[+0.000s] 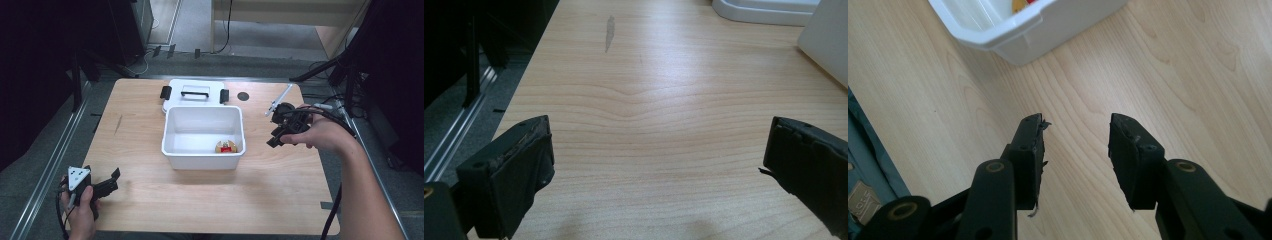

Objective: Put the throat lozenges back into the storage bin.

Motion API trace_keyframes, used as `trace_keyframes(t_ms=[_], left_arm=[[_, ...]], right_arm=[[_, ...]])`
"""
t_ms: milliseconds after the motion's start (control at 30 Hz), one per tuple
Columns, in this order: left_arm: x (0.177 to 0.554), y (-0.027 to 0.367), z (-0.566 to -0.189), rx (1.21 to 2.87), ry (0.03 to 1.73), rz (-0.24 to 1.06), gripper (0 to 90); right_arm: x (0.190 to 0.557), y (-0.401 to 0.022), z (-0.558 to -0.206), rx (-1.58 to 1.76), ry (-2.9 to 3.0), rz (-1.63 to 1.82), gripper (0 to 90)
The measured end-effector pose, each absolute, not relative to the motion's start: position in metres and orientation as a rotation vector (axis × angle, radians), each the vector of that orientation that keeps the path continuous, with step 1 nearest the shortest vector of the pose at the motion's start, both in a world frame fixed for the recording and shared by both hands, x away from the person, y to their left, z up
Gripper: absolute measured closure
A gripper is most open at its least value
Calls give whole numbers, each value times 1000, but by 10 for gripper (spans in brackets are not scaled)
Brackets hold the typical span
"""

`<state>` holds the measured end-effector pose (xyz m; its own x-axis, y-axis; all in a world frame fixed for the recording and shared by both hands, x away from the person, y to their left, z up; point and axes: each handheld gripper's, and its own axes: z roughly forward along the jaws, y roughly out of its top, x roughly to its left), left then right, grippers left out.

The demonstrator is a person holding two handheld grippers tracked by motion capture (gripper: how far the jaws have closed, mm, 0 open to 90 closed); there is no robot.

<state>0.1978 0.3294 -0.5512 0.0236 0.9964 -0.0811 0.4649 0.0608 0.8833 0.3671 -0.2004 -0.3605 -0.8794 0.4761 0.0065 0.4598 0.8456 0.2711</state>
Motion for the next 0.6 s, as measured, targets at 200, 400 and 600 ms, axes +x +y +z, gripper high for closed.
trace_keyframes(t_ms=[200,400,600], left_arm=[[198,329,-551,1514,1553,854,2],[198,329,-551,1511,1553,855,2],[198,330,-551,1510,1553,854,2]], right_arm=[[363,-214,-371,794,2941,428,562],[358,-224,-384,830,2908,455,506],[351,-231,-398,862,2831,500,401]])
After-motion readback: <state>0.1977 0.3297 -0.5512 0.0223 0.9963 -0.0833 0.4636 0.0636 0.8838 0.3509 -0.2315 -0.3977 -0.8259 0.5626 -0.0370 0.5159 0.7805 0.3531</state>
